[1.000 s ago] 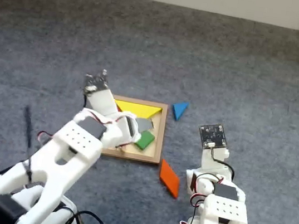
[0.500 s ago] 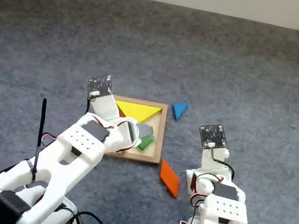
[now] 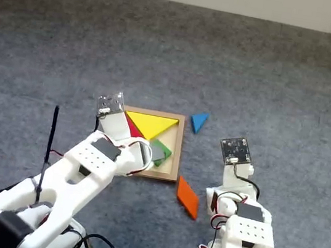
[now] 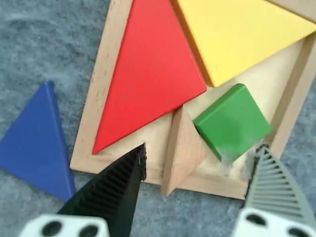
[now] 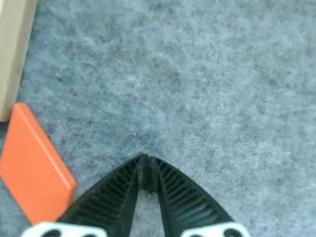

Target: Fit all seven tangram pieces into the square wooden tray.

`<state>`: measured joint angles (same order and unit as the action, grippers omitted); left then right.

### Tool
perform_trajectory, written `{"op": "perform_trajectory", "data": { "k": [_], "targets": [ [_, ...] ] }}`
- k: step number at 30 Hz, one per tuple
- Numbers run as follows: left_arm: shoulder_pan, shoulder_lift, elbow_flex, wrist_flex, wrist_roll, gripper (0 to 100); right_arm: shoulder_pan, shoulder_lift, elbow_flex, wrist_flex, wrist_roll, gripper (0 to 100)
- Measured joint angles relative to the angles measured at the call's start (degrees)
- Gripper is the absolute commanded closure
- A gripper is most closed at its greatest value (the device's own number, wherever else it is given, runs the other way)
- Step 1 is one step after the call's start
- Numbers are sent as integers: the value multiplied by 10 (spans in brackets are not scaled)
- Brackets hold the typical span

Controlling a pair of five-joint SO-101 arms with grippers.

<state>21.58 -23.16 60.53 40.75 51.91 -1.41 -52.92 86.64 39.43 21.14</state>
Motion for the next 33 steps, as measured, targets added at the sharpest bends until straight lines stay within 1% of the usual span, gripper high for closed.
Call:
{"op": "perform_trajectory", "data": {
  "k": [4,8,11,28,33],
  "targets": [
    [5,-52,0,2,0,663,0,0,0,0,0,975],
    [21,-85,0,20,0,663,0,0,0,0,0,975],
    [42,-87,0,30,0,663,0,0,0,0,0,975],
    [37,-88,32,31,0,663,0,0,0,0,0,975],
    [62,-88,32,31,0,663,0,0,0,0,0,975]
  ]
}}
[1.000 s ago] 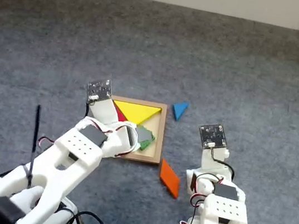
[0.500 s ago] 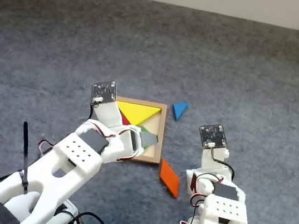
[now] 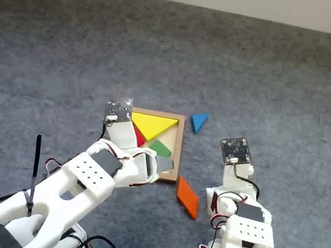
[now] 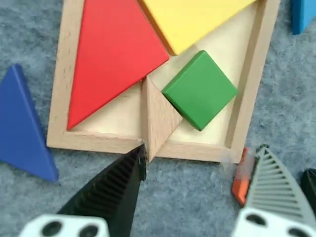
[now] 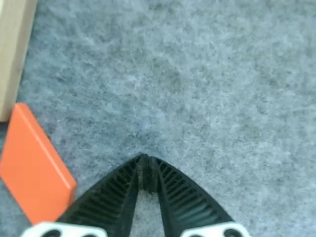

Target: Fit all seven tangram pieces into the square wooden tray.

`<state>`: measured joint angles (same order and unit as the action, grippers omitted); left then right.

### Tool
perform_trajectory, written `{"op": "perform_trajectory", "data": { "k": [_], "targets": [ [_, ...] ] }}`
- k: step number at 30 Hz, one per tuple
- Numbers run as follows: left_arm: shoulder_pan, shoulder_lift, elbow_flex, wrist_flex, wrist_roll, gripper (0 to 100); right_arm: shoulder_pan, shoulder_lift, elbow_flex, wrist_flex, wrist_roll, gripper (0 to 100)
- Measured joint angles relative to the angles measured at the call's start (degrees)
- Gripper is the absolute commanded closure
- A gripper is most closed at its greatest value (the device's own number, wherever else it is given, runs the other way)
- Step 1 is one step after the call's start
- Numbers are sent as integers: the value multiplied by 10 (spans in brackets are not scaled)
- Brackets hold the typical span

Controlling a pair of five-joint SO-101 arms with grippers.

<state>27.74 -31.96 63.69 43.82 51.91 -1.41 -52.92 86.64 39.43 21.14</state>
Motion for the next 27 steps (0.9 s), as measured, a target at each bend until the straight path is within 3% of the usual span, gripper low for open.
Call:
{"op": "perform_trajectory", "data": {
  "k": [7,27],
  "targets": [
    [33,0,0,-16,0,663,0,0,0,0,0,975],
    [31,-15,2,-53,0,663,0,0,0,0,0,975]
  ]
}}
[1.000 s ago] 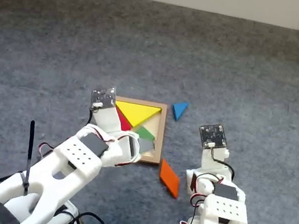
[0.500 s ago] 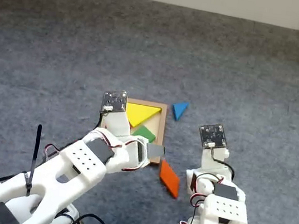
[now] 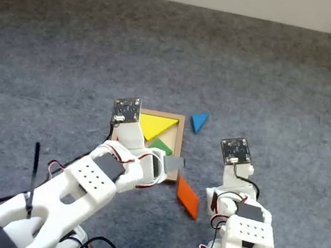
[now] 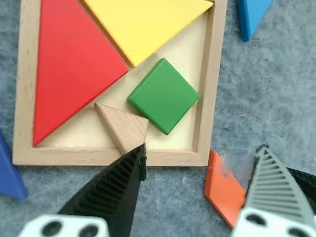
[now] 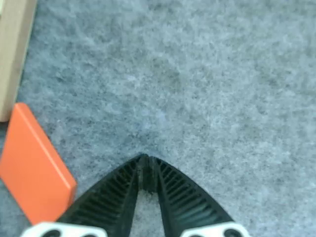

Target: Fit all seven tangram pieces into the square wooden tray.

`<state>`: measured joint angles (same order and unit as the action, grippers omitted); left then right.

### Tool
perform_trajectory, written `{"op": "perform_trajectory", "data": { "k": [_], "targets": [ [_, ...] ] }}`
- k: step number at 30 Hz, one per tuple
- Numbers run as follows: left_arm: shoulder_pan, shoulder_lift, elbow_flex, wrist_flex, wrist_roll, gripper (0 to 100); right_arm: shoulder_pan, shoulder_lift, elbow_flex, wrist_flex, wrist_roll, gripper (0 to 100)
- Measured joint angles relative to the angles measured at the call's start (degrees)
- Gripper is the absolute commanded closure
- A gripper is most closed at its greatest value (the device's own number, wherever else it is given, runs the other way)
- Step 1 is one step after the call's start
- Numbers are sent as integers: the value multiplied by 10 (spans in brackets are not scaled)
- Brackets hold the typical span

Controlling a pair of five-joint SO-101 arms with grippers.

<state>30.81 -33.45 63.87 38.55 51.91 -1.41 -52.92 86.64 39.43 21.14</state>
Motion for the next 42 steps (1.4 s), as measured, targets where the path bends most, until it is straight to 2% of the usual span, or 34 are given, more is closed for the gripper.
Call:
{"op": "perform_trajectory", "data": {
  "k": [9,13,22,42],
  "targets": [
    [-9,-53,0,76,0,663,0,0,0,0,0,975],
    [-10,-54,12,82,0,663,0,0,0,0,0,975],
    [15,-54,91,-19,0,663,0,0,0,0,0,975],
    [13,-54,107,-98,0,663,0,0,0,0,0,975]
  ]
}}
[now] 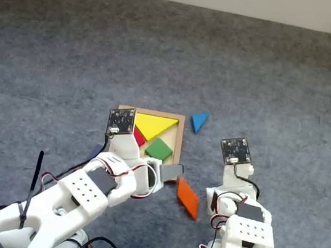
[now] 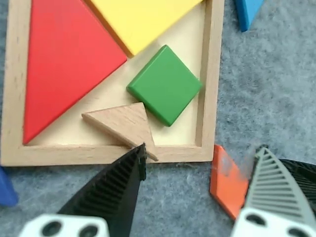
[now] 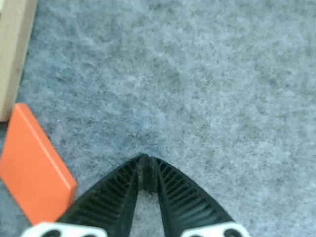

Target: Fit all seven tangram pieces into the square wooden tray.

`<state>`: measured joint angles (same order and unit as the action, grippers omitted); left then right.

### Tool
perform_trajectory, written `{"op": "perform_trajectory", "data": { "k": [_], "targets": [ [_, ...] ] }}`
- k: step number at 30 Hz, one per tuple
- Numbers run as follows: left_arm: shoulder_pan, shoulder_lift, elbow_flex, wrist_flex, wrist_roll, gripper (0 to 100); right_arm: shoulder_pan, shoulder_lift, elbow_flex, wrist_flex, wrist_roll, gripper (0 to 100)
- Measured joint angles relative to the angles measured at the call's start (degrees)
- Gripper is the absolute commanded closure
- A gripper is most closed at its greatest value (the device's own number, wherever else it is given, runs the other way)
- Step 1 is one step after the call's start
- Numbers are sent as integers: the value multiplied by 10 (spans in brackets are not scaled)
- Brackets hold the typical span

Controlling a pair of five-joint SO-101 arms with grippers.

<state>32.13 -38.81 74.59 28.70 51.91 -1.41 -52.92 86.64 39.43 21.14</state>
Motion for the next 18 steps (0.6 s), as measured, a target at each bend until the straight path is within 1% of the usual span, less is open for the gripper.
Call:
{"op": "perform_trajectory", "data": {
  "k": [4,13,18],
  "targets": [
    [0,0,4,-15,0,663,0,0,0,0,0,975],
    [0,4,4,-17,0,663,0,0,0,0,0,975],
    [0,69,4,-68,0,663,0,0,0,0,0,975]
  ]
}}
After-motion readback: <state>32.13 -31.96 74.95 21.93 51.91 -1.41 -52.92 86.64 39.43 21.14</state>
